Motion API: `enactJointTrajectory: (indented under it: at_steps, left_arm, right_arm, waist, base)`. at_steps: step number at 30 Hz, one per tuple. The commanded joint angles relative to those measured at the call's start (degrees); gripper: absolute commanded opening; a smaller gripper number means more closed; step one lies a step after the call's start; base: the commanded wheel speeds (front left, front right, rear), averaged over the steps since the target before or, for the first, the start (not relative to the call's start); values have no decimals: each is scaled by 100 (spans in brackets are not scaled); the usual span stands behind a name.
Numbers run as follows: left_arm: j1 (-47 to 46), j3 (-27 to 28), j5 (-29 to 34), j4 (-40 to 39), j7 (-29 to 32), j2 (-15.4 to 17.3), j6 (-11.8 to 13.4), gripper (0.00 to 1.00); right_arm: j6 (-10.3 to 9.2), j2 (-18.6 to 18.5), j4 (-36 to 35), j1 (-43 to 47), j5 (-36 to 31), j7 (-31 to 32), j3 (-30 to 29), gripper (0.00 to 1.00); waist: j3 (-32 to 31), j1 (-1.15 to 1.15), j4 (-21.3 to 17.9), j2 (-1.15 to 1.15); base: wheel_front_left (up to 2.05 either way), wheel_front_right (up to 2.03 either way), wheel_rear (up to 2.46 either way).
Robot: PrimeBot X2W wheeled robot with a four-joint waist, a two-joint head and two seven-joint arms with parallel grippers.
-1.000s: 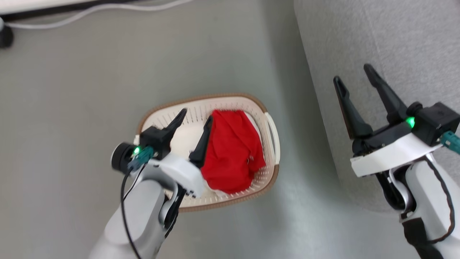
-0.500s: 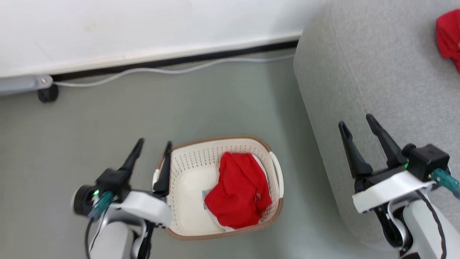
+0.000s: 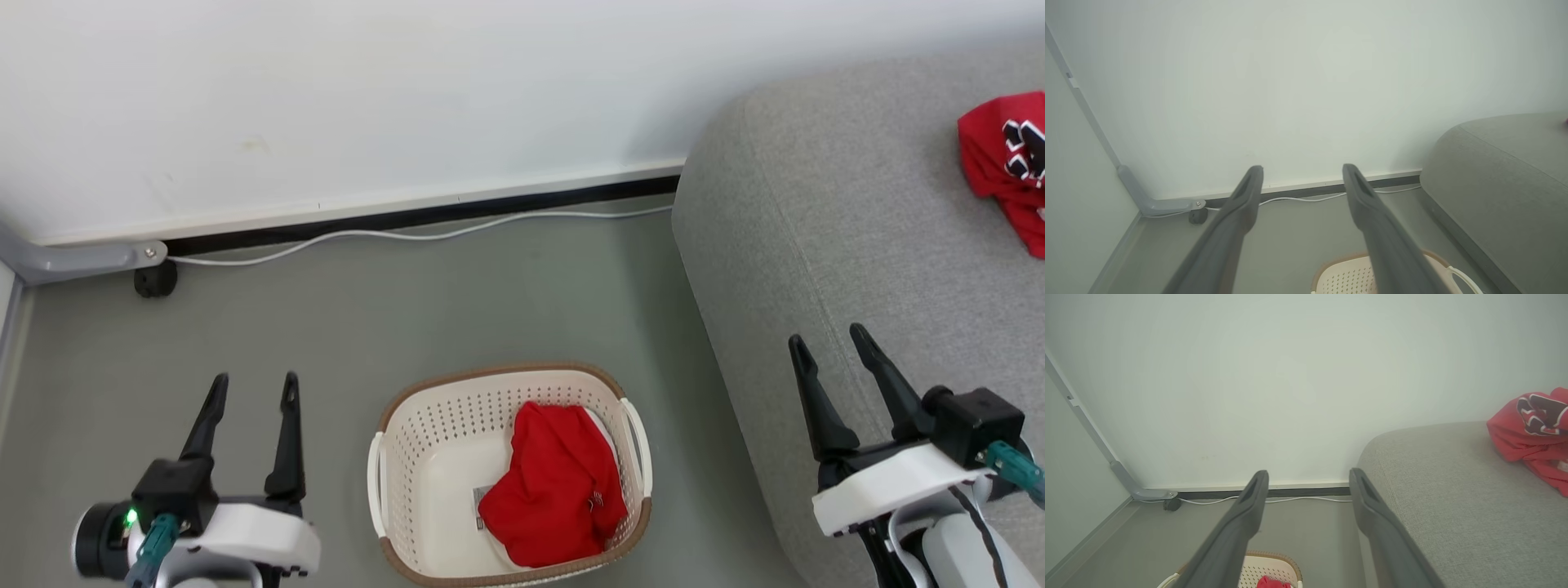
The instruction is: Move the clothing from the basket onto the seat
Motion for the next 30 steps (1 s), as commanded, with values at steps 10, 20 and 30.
enactJointTrajectory:
  at_steps: [10,20,30]
  left_arm:
    - [630,623,212,-386,-51,52,294,100]
    - [1150,551,253,-585,-51,16,379,100]
    - [1291,387,133,-637,-51,0,454,100]
  right_arm:
    - [7,100,-131,396,-221,-29,-187,100]
    - [7,231,-152,577,-333,-29,-311,100]
    - [7,259,-105,589,-354,-29,-276,100]
  waist:
    - [-466,0,145,-1]
    - [-550,0,227,-1]
    - [-556,0,134,-1]
  base:
    - [0,0,0]
    - [0,0,0]
    - [0,0,0]
